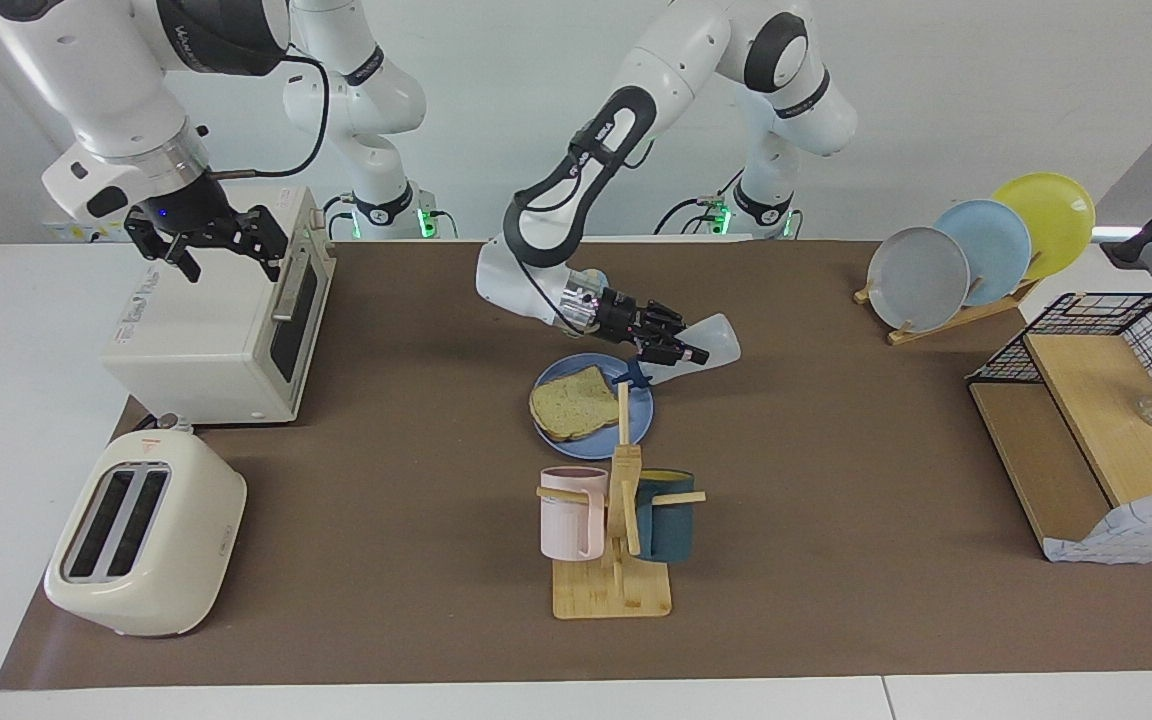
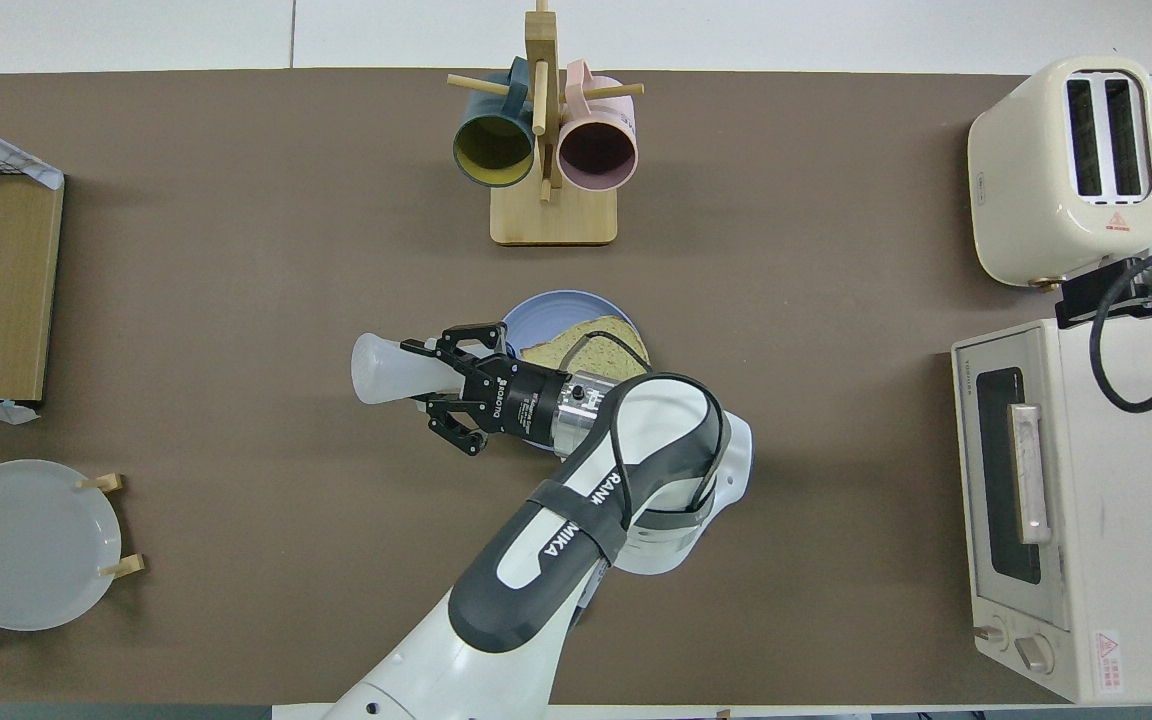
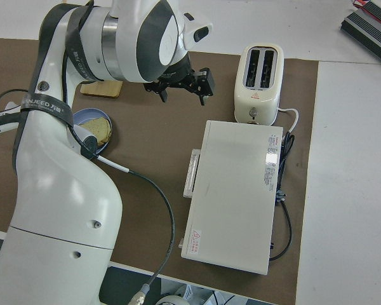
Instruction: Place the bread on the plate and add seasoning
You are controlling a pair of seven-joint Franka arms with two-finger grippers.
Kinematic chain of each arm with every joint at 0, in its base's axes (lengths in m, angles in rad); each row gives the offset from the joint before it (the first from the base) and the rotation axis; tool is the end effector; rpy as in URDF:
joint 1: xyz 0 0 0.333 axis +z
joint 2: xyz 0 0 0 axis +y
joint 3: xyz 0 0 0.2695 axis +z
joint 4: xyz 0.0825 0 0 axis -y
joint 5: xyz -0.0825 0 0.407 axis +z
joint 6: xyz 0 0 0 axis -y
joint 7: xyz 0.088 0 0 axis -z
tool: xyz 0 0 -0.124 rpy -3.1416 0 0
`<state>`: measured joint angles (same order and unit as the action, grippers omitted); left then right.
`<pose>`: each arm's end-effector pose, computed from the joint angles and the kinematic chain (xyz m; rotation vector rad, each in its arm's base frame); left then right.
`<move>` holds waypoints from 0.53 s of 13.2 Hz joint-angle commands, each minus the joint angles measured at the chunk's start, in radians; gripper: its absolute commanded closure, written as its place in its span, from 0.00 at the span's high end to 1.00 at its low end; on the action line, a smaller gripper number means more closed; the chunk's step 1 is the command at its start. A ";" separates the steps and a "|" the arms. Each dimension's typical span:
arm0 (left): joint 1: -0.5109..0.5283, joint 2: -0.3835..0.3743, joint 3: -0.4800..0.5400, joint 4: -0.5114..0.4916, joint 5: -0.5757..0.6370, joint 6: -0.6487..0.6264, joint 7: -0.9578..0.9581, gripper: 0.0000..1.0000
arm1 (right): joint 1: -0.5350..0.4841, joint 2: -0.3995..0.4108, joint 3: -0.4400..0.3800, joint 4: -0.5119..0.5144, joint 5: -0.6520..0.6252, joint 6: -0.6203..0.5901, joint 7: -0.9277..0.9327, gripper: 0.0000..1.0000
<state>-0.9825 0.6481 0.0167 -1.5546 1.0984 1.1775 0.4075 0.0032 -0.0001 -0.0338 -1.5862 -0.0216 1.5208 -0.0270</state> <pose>0.4451 -0.4137 0.2512 -1.2289 1.1897 0.5927 0.5701 -0.0202 0.5493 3.1202 -0.0062 -0.1028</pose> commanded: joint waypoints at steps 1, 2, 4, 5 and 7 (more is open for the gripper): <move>-0.016 0.028 0.014 0.054 0.054 -0.058 0.010 0.00 | -0.006 -0.021 0.000 -0.028 0.006 0.010 -0.013 1.00; -0.018 0.030 0.014 0.054 0.054 -0.056 0.010 0.00 | -0.009 -0.021 0.000 -0.028 0.006 0.012 -0.013 1.00; -0.048 0.030 0.014 0.054 0.057 -0.056 0.010 0.00 | -0.011 -0.021 0.000 -0.028 0.006 0.012 -0.014 1.00; -0.068 0.030 0.017 0.053 0.057 -0.056 0.010 0.00 | -0.011 -0.021 0.000 -0.028 0.006 0.010 -0.013 1.00; -0.076 0.030 0.014 0.050 0.086 -0.041 0.010 0.00 | -0.011 -0.021 0.000 -0.028 0.006 0.012 -0.014 1.00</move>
<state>-1.0378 0.6665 0.0173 -1.5212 1.1490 1.1454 0.4078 0.0016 -0.0002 -0.0357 -1.5870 -0.0216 1.5208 -0.0270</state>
